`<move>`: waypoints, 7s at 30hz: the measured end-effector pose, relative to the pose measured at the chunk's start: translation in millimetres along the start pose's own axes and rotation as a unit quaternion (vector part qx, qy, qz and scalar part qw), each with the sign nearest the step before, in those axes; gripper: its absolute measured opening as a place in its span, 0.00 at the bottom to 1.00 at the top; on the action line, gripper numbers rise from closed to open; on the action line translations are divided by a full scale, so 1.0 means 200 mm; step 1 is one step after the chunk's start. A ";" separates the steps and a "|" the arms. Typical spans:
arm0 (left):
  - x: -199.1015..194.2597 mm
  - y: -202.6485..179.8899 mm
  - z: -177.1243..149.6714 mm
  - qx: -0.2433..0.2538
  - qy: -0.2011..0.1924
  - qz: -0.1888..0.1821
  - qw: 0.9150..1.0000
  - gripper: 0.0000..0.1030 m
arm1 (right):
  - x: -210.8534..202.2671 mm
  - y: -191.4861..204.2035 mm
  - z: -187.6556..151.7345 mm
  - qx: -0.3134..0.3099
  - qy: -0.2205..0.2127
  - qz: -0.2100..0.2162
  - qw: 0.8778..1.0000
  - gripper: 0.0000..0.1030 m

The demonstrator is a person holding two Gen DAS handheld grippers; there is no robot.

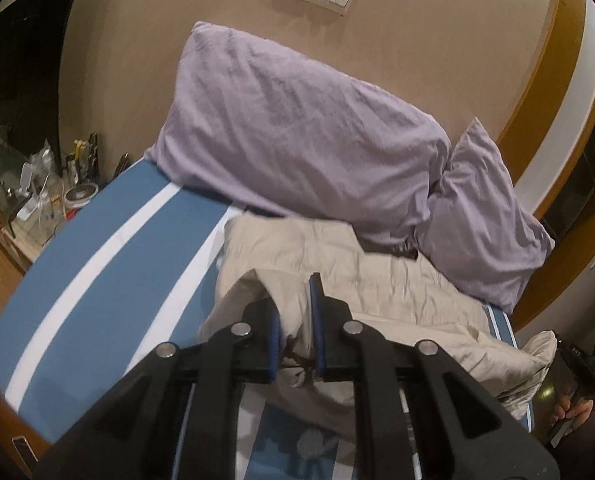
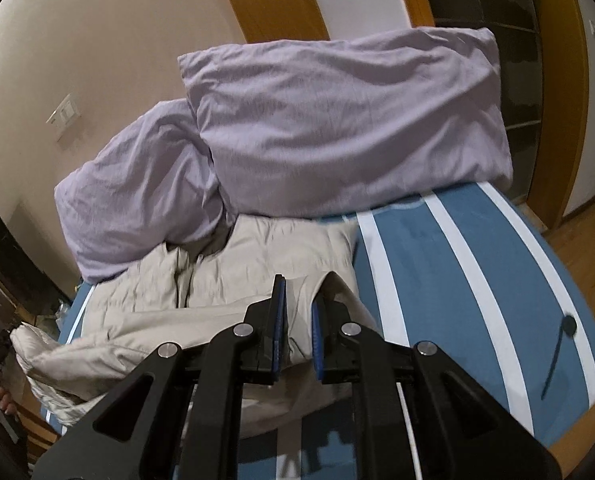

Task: Fold large clothes

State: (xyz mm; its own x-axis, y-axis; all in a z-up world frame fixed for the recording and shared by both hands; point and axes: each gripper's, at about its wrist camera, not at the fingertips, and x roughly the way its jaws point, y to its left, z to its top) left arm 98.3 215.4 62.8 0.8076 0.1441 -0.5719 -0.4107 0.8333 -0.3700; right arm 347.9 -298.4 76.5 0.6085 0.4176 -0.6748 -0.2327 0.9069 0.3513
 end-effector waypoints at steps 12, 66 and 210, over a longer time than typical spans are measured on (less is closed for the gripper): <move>0.40 -0.07 0.36 0.014 -0.001 0.007 1.000 0.13 | 0.36 0.04 0.29 0.010 -0.011 -0.012 1.000 0.11; 1.15 -0.50 0.22 0.115 0.092 0.025 0.989 0.71 | 1.17 1.06 0.15 -0.088 0.215 0.071 0.970 0.66; 1.61 -0.21 0.00 0.088 0.109 0.139 0.980 0.93 | 1.18 0.12 0.14 -0.014 0.098 -0.179 0.979 0.91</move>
State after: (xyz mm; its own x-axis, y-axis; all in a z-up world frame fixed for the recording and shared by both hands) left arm 376.0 227.1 -104.9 0.5573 0.2775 -0.7826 -0.5080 0.8595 -0.0569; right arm 507.8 -180.8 -55.7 0.4987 0.0740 -0.8636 -0.0537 0.9971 0.0544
